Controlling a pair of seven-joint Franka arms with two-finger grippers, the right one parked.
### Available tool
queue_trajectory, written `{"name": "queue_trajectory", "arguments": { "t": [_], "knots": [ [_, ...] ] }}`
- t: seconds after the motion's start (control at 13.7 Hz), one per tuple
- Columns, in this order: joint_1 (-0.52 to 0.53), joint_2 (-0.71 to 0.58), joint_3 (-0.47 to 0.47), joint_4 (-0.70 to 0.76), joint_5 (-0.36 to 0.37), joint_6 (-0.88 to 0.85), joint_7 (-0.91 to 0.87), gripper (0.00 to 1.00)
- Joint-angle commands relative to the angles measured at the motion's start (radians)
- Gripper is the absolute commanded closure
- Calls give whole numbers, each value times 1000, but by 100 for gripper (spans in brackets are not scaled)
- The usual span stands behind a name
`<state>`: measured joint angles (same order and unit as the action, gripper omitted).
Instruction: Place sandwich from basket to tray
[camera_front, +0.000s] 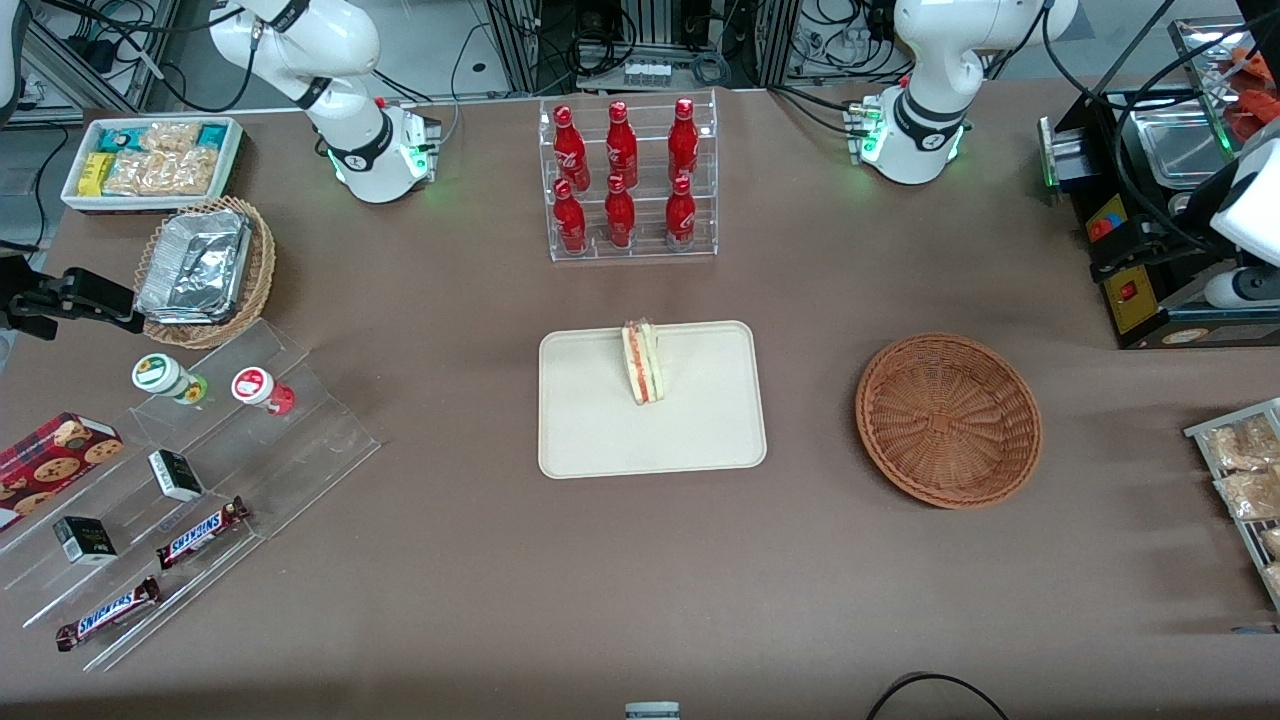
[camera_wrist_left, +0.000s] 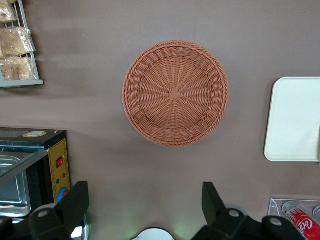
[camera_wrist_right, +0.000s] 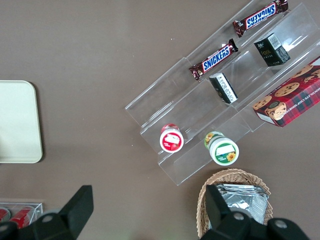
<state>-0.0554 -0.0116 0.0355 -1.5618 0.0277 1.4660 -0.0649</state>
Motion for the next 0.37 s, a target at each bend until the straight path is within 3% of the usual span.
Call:
{"name": "queue_trajectory", "arguments": {
  "t": [0.0, 0.29],
  "knots": [
    [11, 16, -9, 23, -8, 7, 20, 0],
    [2, 50, -11, 77, -9, -1, 20, 0]
  ]
}}
